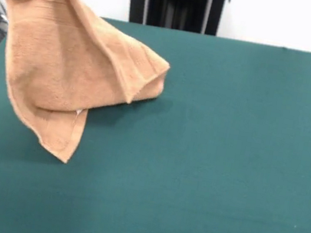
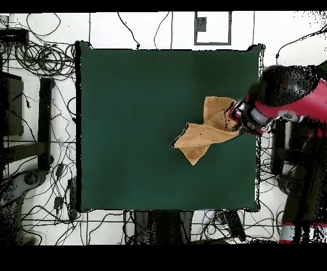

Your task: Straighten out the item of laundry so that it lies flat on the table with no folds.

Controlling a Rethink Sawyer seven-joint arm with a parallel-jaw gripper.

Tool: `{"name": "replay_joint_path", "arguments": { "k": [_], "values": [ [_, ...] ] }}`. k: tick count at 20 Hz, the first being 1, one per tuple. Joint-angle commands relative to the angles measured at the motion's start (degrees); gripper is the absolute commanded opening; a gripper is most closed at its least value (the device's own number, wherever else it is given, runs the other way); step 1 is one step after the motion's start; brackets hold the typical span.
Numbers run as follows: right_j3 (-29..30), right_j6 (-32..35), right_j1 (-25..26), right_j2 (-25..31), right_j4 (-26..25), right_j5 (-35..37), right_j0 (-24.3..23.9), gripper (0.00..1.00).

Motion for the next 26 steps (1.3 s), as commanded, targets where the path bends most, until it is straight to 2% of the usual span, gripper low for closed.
{"name": "replay_joint_path", "arguments": {
  "k": [1, 13, 20, 24, 26],
  "values": [
    [7.4, -22.9, -0.4, 9.7, -2.4, -1.2, -1.4, 0.00],
    [24.2, -24.2, -5.3, 12.2, -4.1, -20.0, -6.0, 0.00],
    [34.7, -24.6, -6.8, 15.3, -7.5, -35.6, -10.8, 0.00],
    [37.9, -23.6, -7.1, 16.2, -10.2, -39.6, -12.8, 0.00],
    [38.6, -23.6, -7.2, 16.9, -10.7, -38.7, -13.7, 0.00]
  ]
}}
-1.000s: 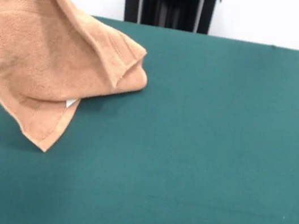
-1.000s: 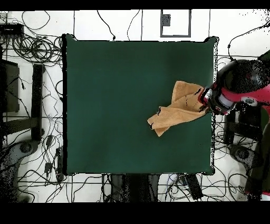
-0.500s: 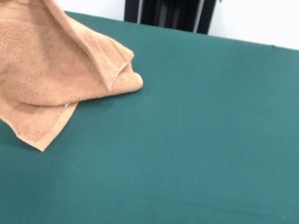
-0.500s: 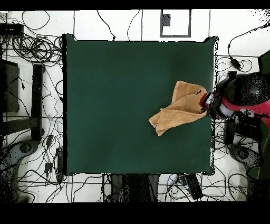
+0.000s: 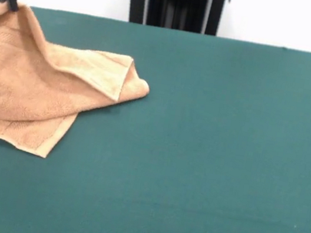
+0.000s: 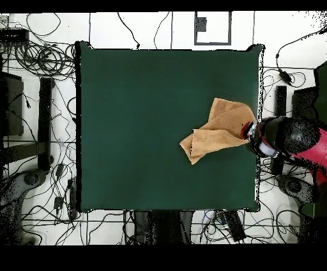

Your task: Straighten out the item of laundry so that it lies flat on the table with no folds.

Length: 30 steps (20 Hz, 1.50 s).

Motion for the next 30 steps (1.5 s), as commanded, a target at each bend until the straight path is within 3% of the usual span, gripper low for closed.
{"name": "replay_joint_path", "arguments": {
  "k": [1, 11, 19, 24, 30],
  "values": [
    [15.3, -16.0, 0.8, 8.7, -4.5, -4.7, -1.7, 0.00],
    [17.4, -15.6, -1.9, 9.7, -8.1, 0.6, -4.9, 0.00],
    [19.6, -17.5, -6.3, 6.3, -11.7, 8.7, -8.2, 0.00],
    [20.1, -15.3, -8.3, 3.5, -14.4, 13.1, -9.1, 0.00],
    [24.2, -14.0, -10.5, 4.6, -16.9, 8.1, -11.5, 0.00]
  ]
}}
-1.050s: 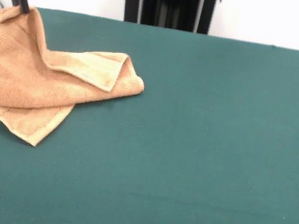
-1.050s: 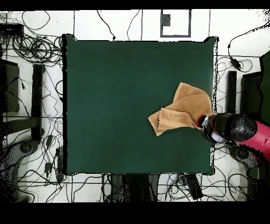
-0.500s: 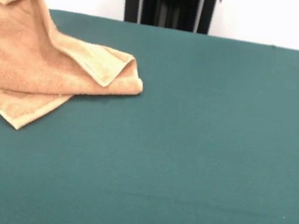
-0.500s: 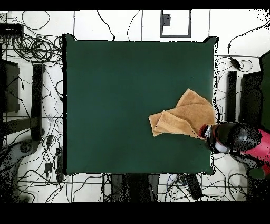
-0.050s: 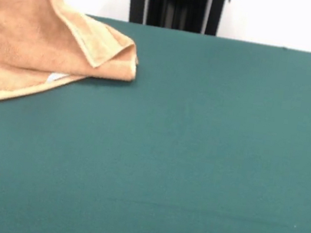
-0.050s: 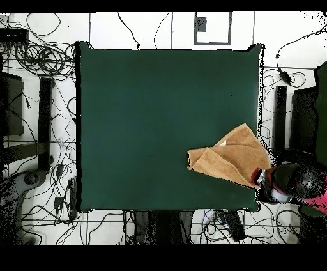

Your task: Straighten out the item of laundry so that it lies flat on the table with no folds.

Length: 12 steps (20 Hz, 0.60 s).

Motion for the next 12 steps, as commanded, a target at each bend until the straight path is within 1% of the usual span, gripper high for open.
{"name": "replay_joint_path", "arguments": {
  "k": [1, 4, 12],
  "values": [
    [10.0, -13.6, -1.7, 1.3, -4.7, 2.0, -0.1, 0.00],
    [11.5, -13.1, -1.5, 2.1, -4.9, 0.7, -1.4, 0.00],
    [14.7, -10.4, 0.4, 3.2, -7.7, -5.6, -3.5, 0.00]
  ]
}}
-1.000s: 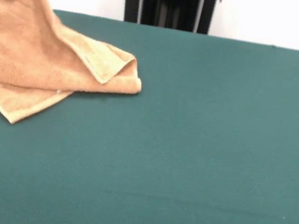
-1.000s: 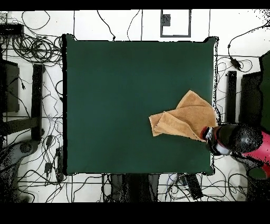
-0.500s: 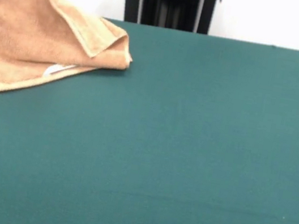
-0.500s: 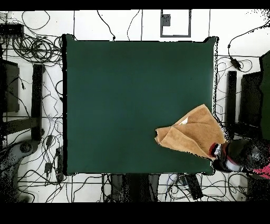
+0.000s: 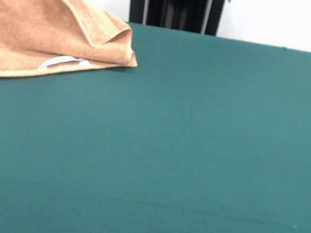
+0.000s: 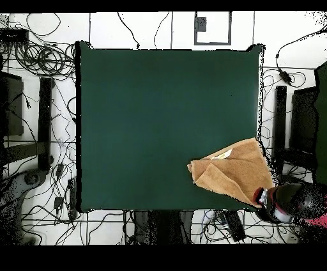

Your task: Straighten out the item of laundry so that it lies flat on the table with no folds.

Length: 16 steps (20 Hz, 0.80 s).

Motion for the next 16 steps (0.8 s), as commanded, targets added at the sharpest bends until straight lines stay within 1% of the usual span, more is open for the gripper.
{"name": "replay_joint_path", "arguments": {
  "k": [1, 8, 16],
  "values": [
    [9.6, -10.3, 2.3, 3.4, -4.2, -5.5, 0.4, 0.00],
    [11.7, -6.8, 1.6, 3.0, -5.5, -7.5, 1.4, 0.00],
    [14.1, -5.1, 0.7, 2.7, -4.4, -8.3, 1.5, 0.00]
  ]
}}
